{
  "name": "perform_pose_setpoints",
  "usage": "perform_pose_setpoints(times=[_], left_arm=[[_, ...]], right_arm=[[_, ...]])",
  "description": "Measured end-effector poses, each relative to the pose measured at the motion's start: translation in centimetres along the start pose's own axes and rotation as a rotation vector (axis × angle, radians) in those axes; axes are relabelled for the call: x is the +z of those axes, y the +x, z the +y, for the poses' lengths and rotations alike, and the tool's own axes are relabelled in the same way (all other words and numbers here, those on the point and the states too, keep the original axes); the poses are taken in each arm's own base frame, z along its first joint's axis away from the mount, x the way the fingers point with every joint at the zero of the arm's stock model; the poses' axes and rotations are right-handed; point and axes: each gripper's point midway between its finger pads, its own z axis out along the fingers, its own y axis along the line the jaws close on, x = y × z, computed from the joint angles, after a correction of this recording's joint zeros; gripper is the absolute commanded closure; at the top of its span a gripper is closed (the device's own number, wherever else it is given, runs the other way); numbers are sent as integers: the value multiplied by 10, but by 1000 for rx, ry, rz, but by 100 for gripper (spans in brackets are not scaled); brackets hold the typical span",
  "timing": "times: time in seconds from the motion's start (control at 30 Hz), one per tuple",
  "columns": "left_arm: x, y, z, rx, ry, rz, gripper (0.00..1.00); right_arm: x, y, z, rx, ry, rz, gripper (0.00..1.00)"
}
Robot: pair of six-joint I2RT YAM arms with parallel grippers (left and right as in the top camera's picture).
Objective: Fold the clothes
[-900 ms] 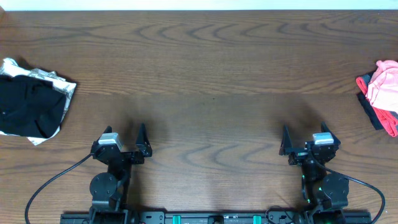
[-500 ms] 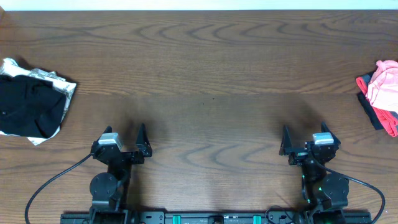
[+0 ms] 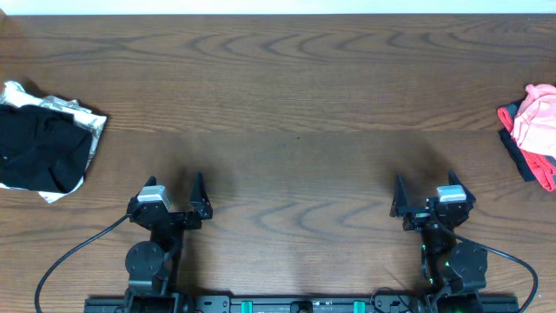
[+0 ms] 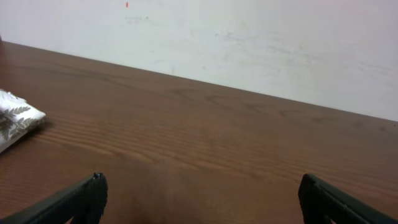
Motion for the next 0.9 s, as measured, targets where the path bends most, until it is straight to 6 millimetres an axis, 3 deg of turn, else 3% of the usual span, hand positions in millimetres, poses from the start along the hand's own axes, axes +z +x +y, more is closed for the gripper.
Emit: perform_pose_setpoints(times=[0.9], left_arm=[[0, -1, 0, 0, 1, -4, 2]], right_arm=[[0, 0, 1, 1, -8, -1, 1]])
